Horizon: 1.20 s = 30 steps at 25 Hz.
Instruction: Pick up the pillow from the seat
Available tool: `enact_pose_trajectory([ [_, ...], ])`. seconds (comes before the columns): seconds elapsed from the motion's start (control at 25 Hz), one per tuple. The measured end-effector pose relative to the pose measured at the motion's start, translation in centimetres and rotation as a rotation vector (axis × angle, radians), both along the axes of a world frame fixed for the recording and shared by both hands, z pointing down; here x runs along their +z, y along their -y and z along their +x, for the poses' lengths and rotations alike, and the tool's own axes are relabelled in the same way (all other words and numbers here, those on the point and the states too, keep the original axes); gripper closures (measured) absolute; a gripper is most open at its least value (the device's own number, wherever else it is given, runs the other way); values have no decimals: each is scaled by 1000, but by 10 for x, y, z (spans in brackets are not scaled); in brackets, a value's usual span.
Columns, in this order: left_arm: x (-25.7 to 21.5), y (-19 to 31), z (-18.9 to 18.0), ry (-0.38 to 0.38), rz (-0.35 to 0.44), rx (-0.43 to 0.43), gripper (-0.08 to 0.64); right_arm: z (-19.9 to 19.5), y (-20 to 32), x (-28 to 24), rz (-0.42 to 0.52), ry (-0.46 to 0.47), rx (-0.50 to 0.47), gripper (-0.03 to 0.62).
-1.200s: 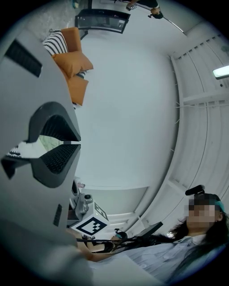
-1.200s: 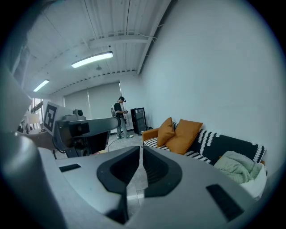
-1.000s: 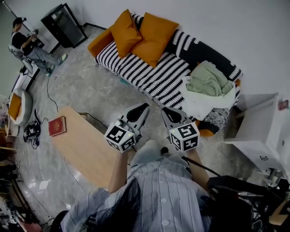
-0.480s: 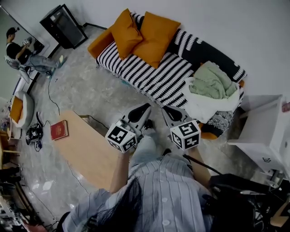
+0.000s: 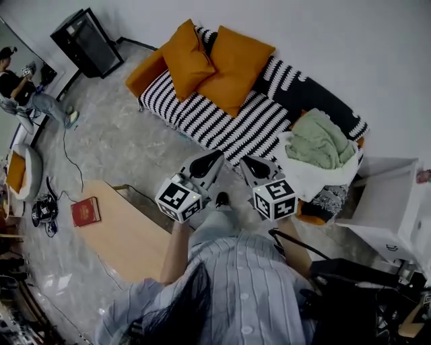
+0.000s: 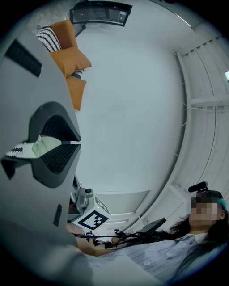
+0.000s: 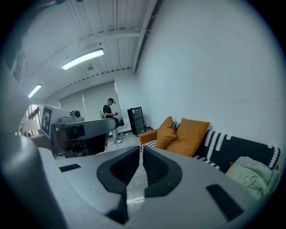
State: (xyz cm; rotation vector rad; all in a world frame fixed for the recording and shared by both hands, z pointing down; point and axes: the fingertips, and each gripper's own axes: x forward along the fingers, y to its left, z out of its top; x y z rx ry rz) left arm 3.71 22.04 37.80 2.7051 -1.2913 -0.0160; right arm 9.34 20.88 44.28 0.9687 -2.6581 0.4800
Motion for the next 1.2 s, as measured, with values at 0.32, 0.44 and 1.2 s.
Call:
enact_pose_trajectory([
  [0.32,3,54,-60,-34,-12,21,548,-55,56,5,-34,-7,34,557],
  [0.44,2,73,-81,-62,-10,25,548,-73,75,6,-44,-7,43,557],
  [1.2,15,119,-116,-57,-47,103,548,-98,131,17,-88,0,153,557],
])
